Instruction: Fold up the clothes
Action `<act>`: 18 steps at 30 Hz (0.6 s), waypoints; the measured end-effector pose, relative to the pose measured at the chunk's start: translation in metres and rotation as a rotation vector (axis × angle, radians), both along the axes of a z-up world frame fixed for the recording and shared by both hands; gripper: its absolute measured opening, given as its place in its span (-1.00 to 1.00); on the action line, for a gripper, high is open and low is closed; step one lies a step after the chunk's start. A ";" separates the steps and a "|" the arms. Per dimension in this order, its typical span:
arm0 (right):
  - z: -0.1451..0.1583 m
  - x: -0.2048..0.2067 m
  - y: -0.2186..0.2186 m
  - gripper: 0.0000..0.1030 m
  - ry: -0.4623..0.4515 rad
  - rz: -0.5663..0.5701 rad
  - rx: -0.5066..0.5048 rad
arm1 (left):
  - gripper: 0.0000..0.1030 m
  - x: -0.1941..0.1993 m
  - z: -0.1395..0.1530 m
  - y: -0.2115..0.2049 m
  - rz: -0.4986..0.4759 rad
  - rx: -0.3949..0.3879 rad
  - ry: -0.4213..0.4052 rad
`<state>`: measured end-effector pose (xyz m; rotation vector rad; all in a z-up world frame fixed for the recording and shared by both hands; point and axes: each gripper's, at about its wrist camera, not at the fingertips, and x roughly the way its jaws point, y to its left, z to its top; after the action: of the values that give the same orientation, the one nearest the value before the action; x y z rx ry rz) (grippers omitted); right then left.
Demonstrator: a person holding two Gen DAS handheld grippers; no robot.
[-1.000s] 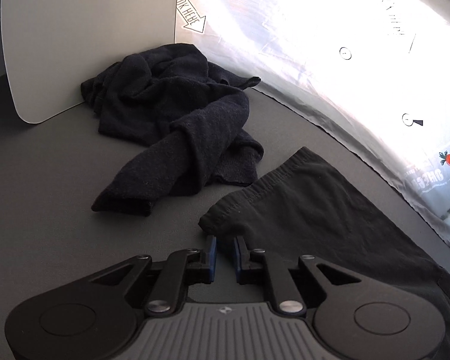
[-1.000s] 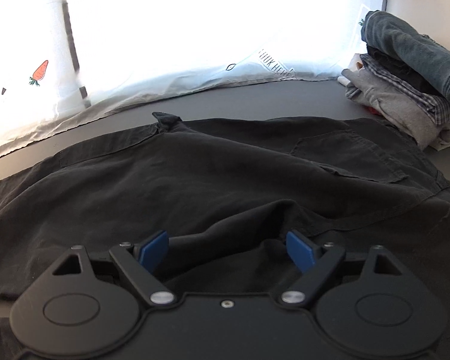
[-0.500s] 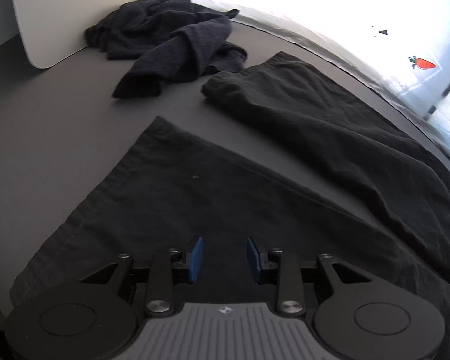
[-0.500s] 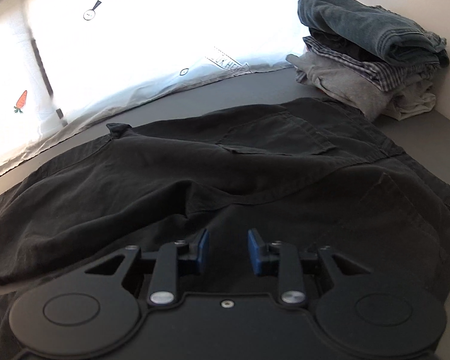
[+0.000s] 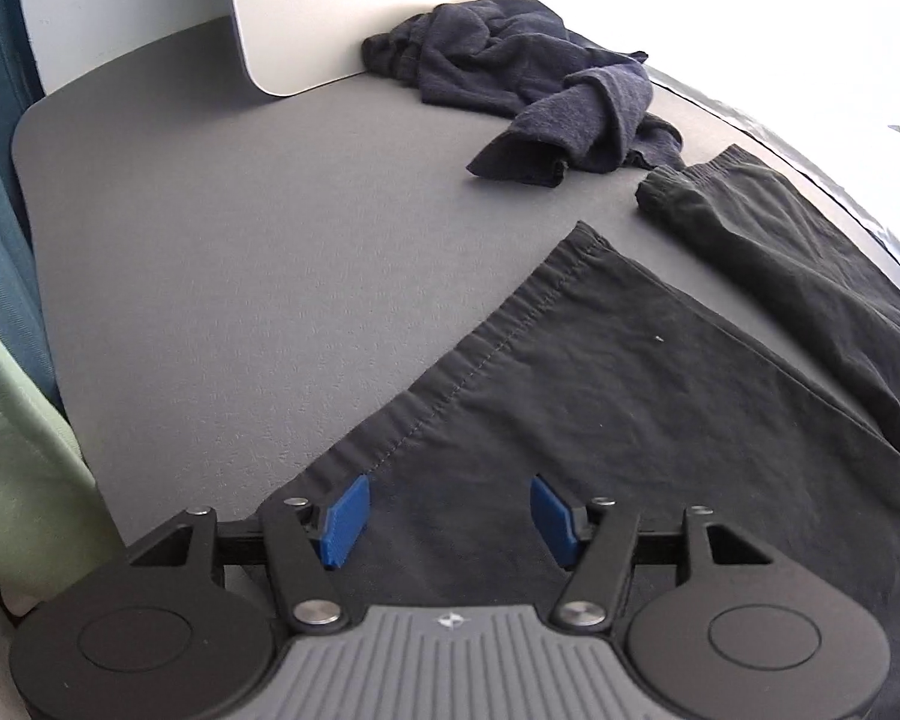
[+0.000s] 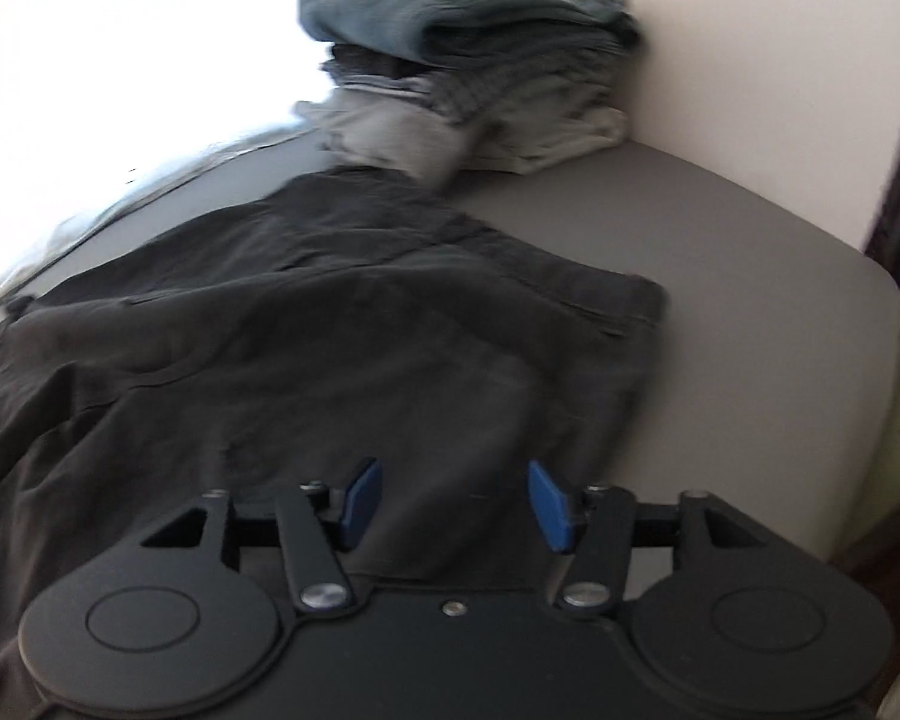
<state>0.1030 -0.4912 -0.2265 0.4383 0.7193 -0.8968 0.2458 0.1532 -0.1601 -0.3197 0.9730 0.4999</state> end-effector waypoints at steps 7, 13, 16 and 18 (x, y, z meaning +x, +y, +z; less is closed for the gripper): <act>-0.020 -0.028 -0.040 0.46 -0.141 -0.145 0.189 | 0.57 0.005 -0.008 -0.006 -0.069 0.019 0.013; -0.022 -0.017 -0.039 0.14 -0.114 -0.142 0.172 | 0.62 0.010 -0.008 -0.004 -0.079 0.006 0.016; -0.023 -0.019 -0.039 -0.14 -0.110 -0.129 0.161 | 0.42 0.012 -0.009 -0.005 -0.098 0.023 0.024; -0.022 -0.023 -0.039 -0.32 -0.127 -0.123 0.161 | -0.47 0.012 -0.009 -0.006 -0.131 0.036 0.025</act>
<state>0.0796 -0.5302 -0.2489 0.6827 0.6554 -0.9201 0.2577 0.1473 -0.1687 -0.2167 1.0013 0.4024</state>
